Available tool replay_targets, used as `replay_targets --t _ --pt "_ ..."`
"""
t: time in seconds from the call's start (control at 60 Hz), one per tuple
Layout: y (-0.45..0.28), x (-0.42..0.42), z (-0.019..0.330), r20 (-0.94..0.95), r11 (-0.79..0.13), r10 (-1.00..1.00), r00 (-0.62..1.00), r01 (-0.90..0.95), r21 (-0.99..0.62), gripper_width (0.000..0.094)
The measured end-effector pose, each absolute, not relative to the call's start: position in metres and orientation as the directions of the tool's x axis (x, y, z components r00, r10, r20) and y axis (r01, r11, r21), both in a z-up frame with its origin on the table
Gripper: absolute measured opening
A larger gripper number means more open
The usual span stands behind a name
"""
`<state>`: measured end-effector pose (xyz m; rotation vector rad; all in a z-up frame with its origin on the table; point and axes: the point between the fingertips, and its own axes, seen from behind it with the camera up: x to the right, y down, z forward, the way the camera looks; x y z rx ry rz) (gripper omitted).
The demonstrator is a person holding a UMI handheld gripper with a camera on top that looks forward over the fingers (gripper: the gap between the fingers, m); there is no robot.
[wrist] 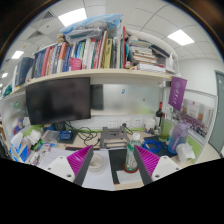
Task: Pour water
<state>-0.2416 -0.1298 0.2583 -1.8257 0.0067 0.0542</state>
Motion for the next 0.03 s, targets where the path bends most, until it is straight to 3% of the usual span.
replay_targets --t 0.033 --pt "-0.1306 -0.243 0.2567 -0.044 -0.257 0.023 0.999 -0.037 -0.966 0.0834"
